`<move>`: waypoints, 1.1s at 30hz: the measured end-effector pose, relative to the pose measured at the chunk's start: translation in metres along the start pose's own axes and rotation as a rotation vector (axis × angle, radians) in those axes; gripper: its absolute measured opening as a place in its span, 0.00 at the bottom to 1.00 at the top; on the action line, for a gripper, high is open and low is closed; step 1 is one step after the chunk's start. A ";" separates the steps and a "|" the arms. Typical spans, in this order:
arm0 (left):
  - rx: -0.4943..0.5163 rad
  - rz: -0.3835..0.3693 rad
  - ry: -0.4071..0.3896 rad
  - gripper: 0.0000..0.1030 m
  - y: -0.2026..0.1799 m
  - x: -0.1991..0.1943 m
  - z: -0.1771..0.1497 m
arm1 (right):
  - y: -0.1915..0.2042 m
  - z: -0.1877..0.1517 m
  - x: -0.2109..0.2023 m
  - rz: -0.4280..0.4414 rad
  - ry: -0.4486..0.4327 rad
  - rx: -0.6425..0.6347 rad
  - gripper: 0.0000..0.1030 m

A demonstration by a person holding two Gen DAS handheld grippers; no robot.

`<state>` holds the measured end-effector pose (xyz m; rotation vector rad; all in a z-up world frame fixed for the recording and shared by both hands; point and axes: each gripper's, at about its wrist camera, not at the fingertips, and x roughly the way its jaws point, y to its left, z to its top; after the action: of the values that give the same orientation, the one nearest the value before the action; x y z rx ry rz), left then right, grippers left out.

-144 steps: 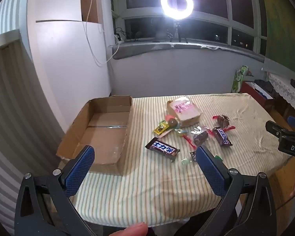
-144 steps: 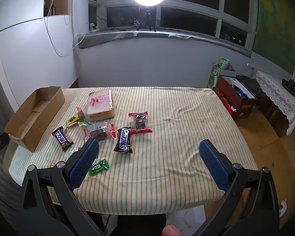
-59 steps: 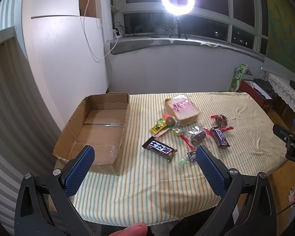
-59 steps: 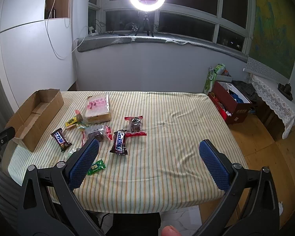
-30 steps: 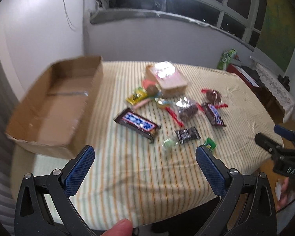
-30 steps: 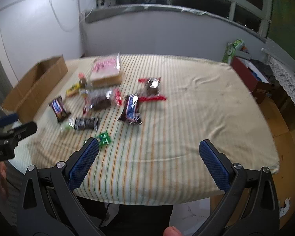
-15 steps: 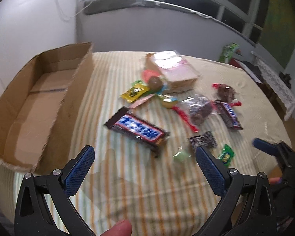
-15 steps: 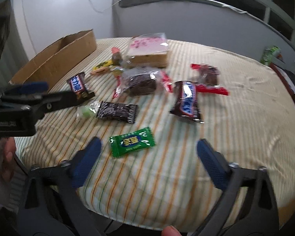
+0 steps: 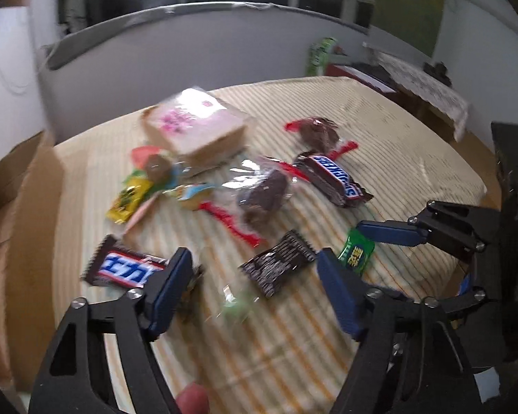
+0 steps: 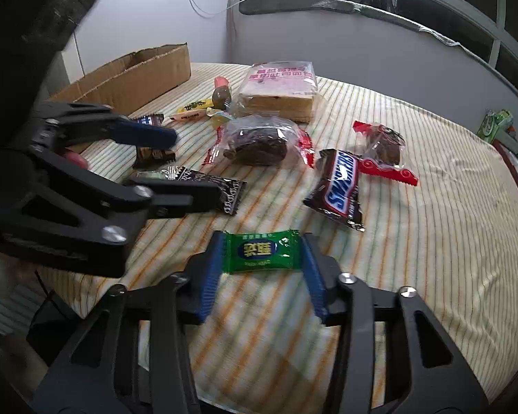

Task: Organize snacks
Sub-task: 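Grasp the black candy packet with the left tool while the right tool grasps the green packet, then carry both packets over the cardboard box and open both tools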

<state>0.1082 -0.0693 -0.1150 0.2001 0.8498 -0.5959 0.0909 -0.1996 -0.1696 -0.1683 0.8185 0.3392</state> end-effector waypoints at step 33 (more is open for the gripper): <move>-0.065 -0.043 -0.019 0.23 0.006 -0.016 0.013 | -0.036 0.007 -0.048 -0.013 -0.099 0.108 0.32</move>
<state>0.1119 -0.0624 -0.0944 0.1175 0.8560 -0.6084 0.0783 -0.2419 -0.1285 -0.0555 0.7352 0.2881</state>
